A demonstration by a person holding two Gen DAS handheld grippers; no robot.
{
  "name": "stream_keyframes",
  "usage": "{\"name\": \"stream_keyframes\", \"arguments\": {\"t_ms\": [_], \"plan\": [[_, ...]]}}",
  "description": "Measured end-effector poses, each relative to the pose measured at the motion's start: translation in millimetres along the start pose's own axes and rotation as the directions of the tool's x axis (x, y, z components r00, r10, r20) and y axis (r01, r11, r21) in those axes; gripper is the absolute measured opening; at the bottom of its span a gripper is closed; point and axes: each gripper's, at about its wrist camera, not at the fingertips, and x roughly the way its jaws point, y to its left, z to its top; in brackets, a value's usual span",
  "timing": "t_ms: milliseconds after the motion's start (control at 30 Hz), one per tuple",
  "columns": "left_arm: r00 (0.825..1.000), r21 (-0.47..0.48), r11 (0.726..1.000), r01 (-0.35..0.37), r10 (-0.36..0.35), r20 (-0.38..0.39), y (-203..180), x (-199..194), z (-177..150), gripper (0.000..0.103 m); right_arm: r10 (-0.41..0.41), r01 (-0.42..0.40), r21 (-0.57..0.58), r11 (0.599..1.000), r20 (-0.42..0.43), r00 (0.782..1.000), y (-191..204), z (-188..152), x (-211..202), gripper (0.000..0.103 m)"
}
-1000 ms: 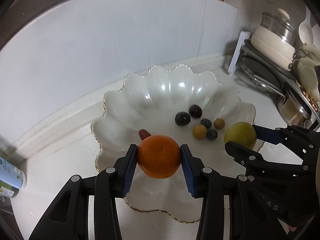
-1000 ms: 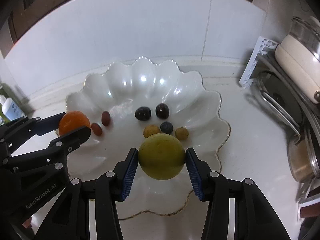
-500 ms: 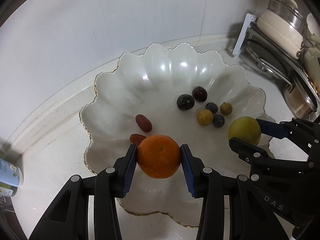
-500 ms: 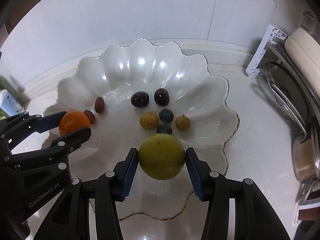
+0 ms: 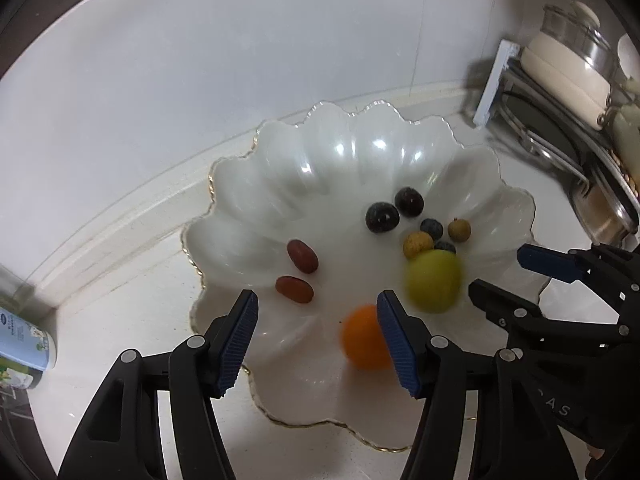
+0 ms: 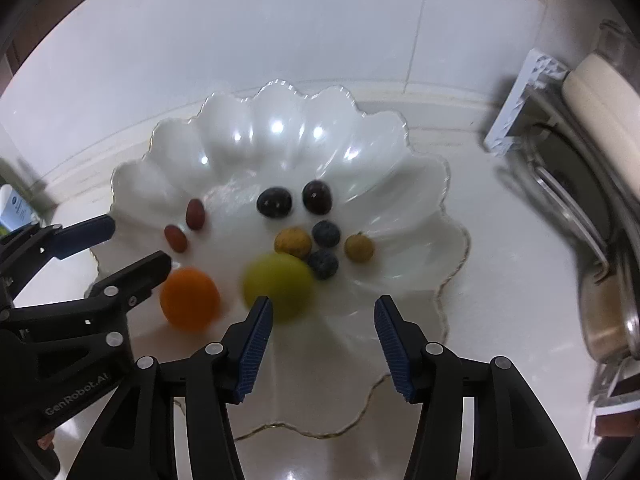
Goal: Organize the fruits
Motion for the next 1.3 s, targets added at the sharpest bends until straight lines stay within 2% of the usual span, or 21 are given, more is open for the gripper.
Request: {"name": "stream_keyframes", "arguments": {"t_ms": [300, 567, 800, 933, 1000, 1100, 1300], "plan": [[0.997, -0.026, 0.998, -0.059, 0.06, 0.042, 2.7, -21.6, -6.0, 0.063, -0.002, 0.0, 0.051, 0.999, 0.034, 0.999, -0.6, -7.2, -17.8, 0.054], [0.994, -0.028, 0.997, -0.073, 0.075, 0.083, 3.5, -45.4, -24.2, 0.063, 0.002, -0.01, 0.093, 0.996, 0.087, 0.996, 1.9, -23.9, -42.2, 0.054], [0.983, -0.033, 0.995, -0.092, 0.097, 0.158, 8.3, -86.9, -51.9, 0.073, -0.021, -0.001, 0.125, 0.992, 0.174, 0.985, 16.2, -48.5, -81.5, 0.054], [0.976, -0.038, 0.996, -0.079, 0.085, 0.202, 15.1, -112.9, -67.5, 0.076, -0.029, -0.003, 0.142, 0.99, 0.224, 0.974, 27.3, -65.7, -108.0, 0.054], [0.967, -0.042, 0.996, -0.084, 0.092, 0.237, 18.3, -128.8, -77.3, 0.081, -0.041, 0.002, 0.151, 0.989, 0.255, 0.966, 33.3, -77.7, -122.3, 0.062], [0.951, -0.036, 0.995, -0.096, 0.102, 0.291, 22.2, -152.9, -94.3, 0.084, -0.087, 0.035, 0.17, 0.985, 0.307, 0.948, 42.0, -94.2, -143.2, 0.067], [0.925, -0.021, 0.995, -0.101, 0.102, 0.367, 24.6, -186.7, -126.0, 0.089, -0.147, 0.073, 0.201, 0.977, 0.383, 0.912, 57.2, -130.3, -180.6, 0.07]]}}
